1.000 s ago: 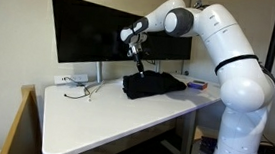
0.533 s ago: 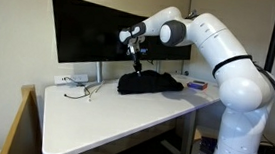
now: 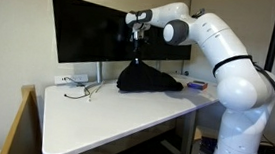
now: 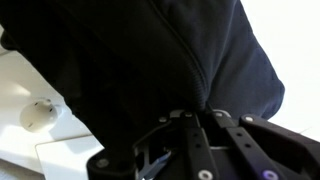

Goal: Unfold the black cloth on the table

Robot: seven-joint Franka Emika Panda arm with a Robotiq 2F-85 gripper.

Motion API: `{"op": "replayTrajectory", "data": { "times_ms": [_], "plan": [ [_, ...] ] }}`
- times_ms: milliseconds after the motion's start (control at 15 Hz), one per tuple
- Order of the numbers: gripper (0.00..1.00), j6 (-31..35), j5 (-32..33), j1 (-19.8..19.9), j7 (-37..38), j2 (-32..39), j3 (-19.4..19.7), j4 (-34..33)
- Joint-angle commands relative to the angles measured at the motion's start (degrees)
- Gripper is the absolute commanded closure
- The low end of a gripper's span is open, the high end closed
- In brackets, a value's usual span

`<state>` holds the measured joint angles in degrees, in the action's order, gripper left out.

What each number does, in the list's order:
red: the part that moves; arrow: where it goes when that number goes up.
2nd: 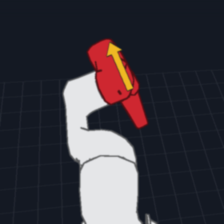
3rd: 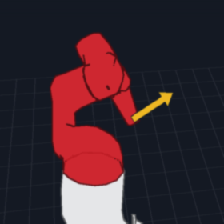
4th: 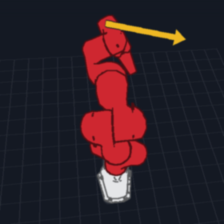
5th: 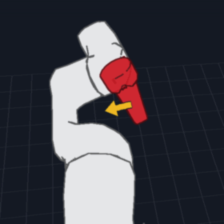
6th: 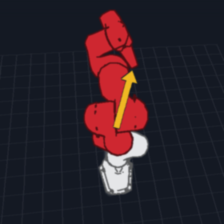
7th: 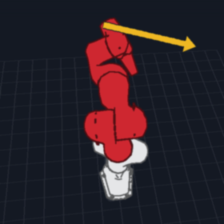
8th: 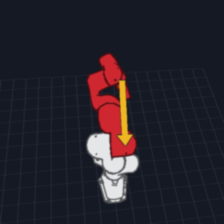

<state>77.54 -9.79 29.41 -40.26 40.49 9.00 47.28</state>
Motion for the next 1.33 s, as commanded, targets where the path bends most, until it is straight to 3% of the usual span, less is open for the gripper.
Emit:
{"op": "replayTrajectory", "data": {
  "times_ms": [0,400,800,1267],
  "plan": [
    [0.96,-1.27,-5.58,2.46,0.94,-4.85,-1.18,-1.13],
    [0.96,3.12,-7.93,1.35,3.18,-14.01,0.05,3.79],
    [0.96,17.05,-6.28,-1.17,5.55,-26.17,1.05,18.39],
    [0.96,31.95,-4.31,-1.50,9.70,-38.61,2.34,37.07]
  ]
}}
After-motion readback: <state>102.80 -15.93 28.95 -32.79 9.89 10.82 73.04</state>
